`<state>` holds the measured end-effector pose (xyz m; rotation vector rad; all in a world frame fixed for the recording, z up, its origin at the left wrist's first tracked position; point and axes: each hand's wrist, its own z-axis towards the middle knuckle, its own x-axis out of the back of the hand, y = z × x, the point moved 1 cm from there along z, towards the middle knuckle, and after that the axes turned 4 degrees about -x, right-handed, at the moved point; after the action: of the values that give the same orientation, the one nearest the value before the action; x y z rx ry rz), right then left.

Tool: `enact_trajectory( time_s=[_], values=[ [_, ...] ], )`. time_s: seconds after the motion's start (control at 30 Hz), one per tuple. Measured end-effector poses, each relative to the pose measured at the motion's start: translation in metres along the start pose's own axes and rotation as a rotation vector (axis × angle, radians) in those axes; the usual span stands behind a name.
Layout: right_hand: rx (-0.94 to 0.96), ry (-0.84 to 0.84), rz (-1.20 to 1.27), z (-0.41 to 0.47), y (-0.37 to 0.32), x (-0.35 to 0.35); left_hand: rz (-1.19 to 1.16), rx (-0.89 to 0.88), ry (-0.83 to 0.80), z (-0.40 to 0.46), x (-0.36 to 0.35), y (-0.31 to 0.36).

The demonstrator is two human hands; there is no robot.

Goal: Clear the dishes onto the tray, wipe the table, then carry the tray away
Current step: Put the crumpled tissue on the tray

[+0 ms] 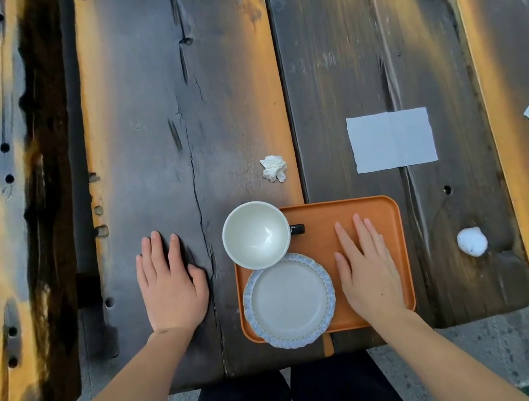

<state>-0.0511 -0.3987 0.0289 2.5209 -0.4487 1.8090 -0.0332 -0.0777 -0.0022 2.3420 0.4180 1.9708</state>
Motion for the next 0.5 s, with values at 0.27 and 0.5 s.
enact_trajectory(
  time_s=[0.27,0.5],
  values=[
    [0.141,0.103,0.275,0.081,-0.057,0.042,0.009,0.007,-0.005,0.000,-0.001,-0.001],
    [0.253,0.051,0.205,0.140,-0.102,0.040,0.014,0.009,0.006,0.001,-0.002,0.000]
  ],
)
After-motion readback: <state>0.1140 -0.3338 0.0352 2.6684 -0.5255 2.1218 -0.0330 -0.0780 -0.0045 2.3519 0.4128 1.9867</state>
